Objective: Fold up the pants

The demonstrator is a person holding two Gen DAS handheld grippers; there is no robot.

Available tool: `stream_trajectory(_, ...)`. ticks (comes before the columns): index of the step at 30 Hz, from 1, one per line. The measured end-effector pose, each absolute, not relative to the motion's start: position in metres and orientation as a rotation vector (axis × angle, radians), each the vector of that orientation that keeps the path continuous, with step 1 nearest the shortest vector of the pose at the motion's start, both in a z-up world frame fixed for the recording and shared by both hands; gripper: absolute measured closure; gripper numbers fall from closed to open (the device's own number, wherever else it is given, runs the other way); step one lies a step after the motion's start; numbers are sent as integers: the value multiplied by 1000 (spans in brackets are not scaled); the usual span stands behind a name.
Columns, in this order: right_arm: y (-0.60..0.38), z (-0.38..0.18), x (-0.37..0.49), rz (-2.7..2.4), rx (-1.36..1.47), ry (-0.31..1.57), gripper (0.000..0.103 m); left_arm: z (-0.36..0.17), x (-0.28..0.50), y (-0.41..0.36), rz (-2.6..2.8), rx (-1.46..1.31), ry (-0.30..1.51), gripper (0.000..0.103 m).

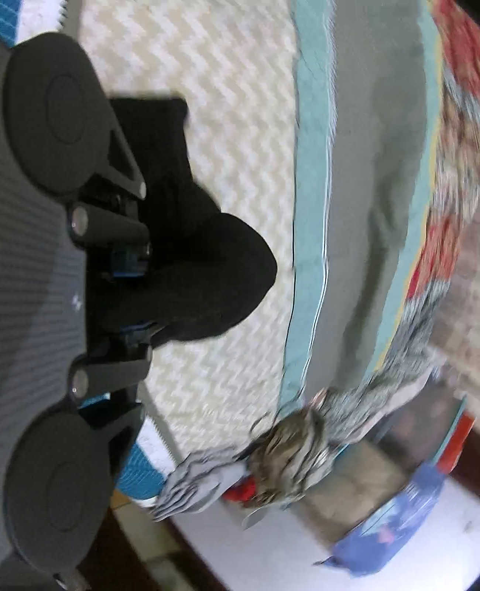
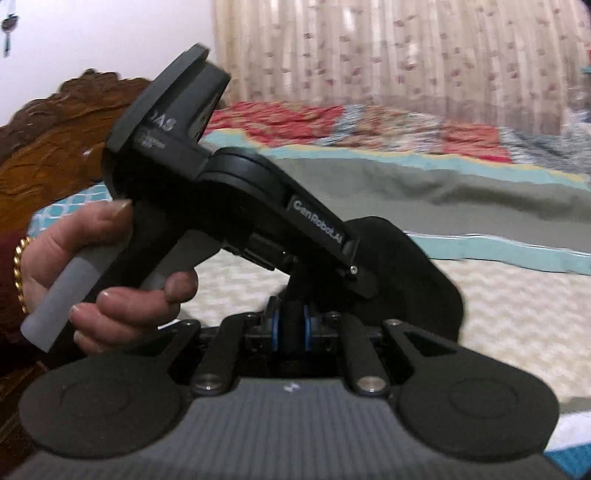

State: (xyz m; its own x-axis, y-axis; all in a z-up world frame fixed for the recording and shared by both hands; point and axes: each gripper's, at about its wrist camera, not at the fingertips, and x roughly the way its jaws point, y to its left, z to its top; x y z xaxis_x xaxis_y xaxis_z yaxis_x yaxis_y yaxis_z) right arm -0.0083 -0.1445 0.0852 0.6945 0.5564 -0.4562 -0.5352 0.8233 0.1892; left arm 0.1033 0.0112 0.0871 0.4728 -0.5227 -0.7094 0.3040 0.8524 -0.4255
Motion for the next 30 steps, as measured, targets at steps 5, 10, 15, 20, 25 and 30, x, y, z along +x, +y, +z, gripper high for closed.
stream_trajectory(5,-90,46,7,818,34,707,56,25,112,59,-317,-205,1069,54)
stream_trajectory(10,-121,55,-14,833,61,659,56,20,89,95,-285,-349,998,51)
stream_trajectory(15,-194,59,-24,634,200,641,58,40,65,118,-274,-444,910,47)
stream_trajectory(20,-235,44,-37,501,335,691,73,41,54,93,-355,-380,934,45)
stream_trajectory(25,-231,52,-44,537,296,679,70,16,53,85,-351,-452,1056,45)
stream_trajectory(30,-184,34,-16,675,234,812,80,27,49,100,-389,-522,1015,92)
